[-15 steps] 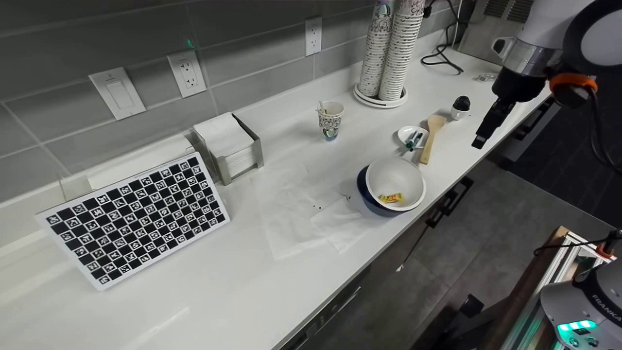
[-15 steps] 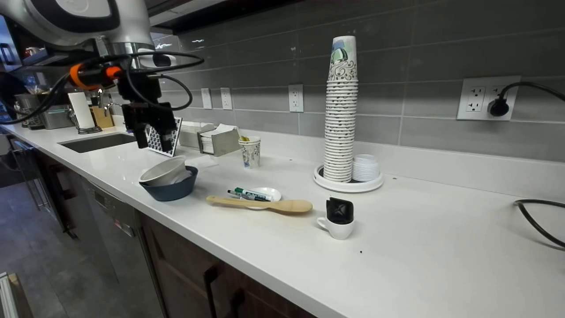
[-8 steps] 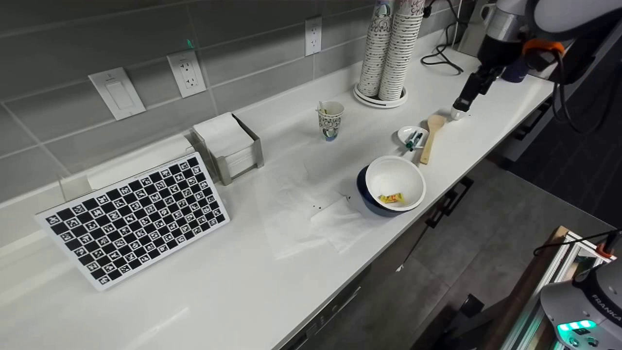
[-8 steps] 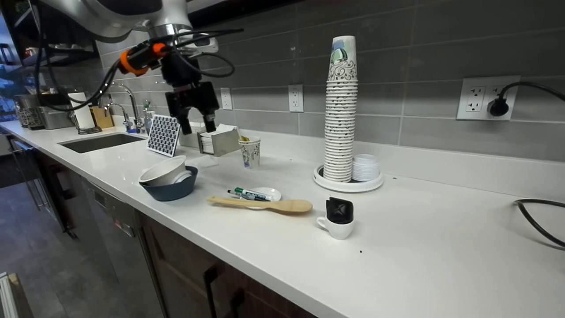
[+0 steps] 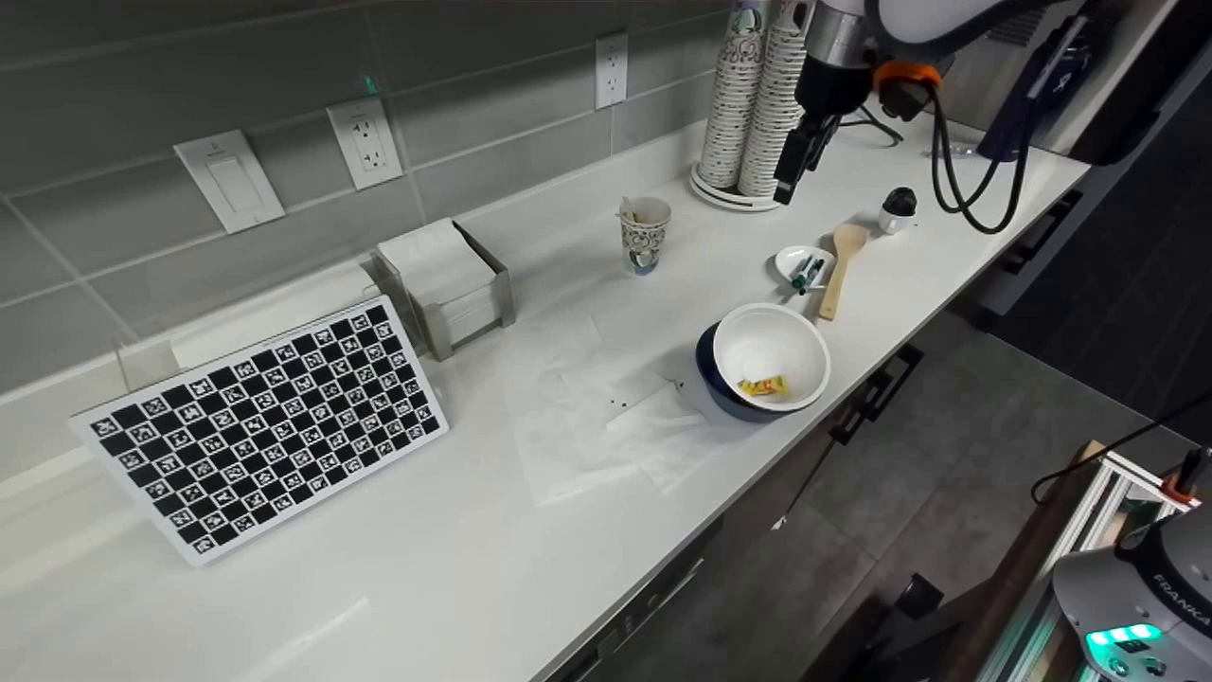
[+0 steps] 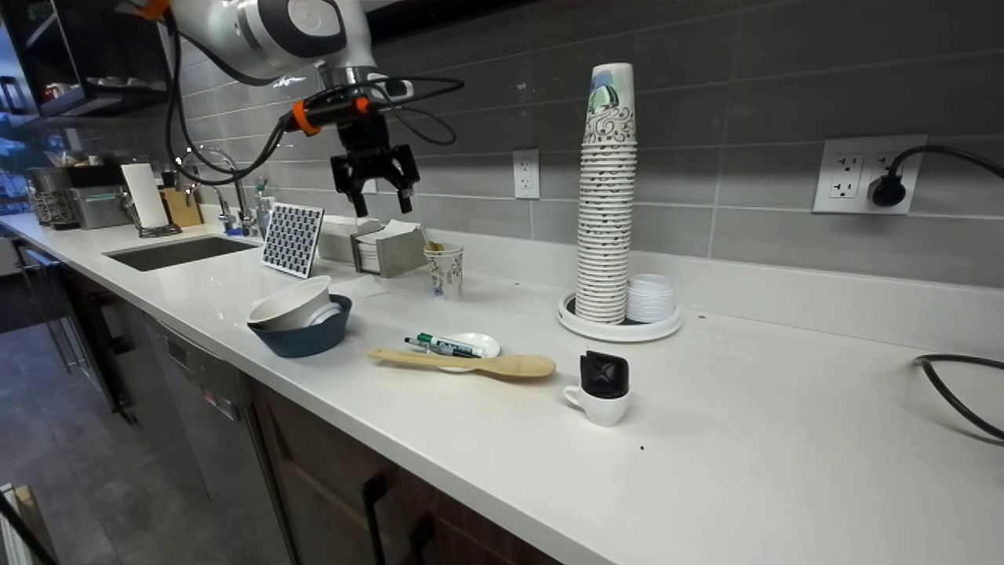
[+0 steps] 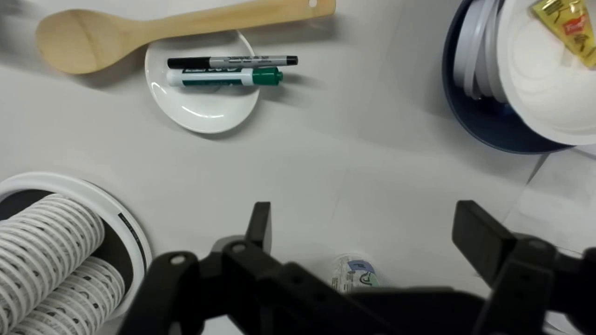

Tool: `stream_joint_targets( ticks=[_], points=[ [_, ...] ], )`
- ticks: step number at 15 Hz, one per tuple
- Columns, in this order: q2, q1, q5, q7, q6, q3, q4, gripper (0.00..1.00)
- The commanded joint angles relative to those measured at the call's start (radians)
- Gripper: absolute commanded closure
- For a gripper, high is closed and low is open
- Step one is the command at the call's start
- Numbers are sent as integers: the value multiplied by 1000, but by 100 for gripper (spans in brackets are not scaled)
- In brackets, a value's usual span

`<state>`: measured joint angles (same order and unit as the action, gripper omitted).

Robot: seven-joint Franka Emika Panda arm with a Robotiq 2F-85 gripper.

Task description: Move the upright cups to the right

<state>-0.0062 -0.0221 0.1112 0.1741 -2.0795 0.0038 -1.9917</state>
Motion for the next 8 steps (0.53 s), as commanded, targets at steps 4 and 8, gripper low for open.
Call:
stream_joint_targets(
  ticks=[4,8],
  points=[
    [16,-6,-85,-140,-27,15,-2,0],
    [111,8,-119,-303,-79,5,61,0]
  ],
)
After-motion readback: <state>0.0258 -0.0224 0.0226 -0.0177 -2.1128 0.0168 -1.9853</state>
